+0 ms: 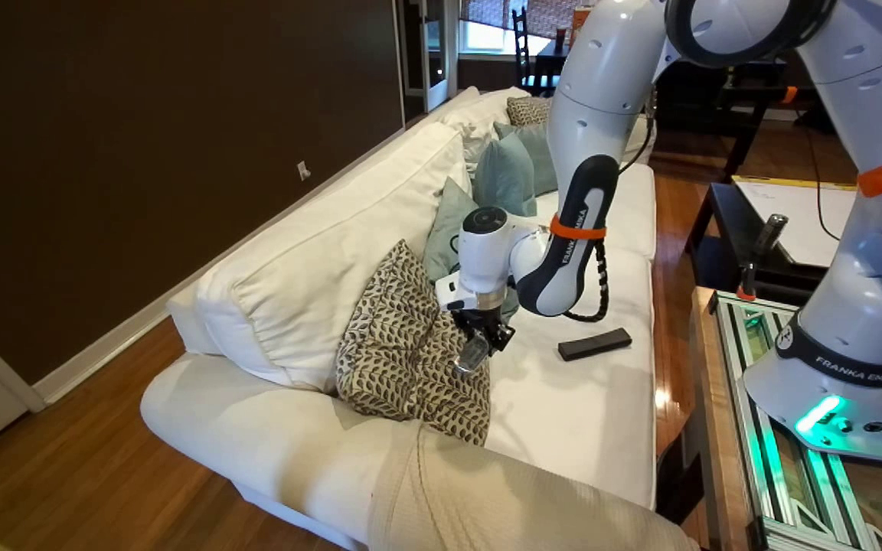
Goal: Put both remote controls into the armrest
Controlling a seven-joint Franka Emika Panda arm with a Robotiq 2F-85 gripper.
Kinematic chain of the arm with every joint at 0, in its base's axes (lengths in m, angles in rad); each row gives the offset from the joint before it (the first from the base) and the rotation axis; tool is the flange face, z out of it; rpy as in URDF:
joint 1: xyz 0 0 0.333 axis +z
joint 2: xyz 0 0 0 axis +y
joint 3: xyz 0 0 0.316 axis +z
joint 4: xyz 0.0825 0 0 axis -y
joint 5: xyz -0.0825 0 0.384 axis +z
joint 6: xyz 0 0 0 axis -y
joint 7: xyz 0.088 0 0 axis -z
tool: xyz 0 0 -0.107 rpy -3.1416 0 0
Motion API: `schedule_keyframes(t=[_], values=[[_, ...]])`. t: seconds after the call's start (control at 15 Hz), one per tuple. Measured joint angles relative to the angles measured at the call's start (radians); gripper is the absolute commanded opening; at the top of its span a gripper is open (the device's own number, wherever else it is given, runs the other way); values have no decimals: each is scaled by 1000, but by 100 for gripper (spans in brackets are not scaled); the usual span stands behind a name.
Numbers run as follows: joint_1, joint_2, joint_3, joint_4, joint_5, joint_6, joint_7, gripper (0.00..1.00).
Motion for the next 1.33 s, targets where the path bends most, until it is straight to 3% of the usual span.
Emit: schedule_keyframes(t=[0.27,0.33,0.6,0.93,1.13,1.33], values=[[7,0,-11,0,-5,0,-1,53],[7,0,-13,0,-5,0,-2,28],[26,0,-11,4,-26,1,-10,28],[139,-29,-14,13,-141,1,-9,28],[173,-63,17,14,-212,1,-17,28],[163,-97,67,12,-243,1,-52,28]])
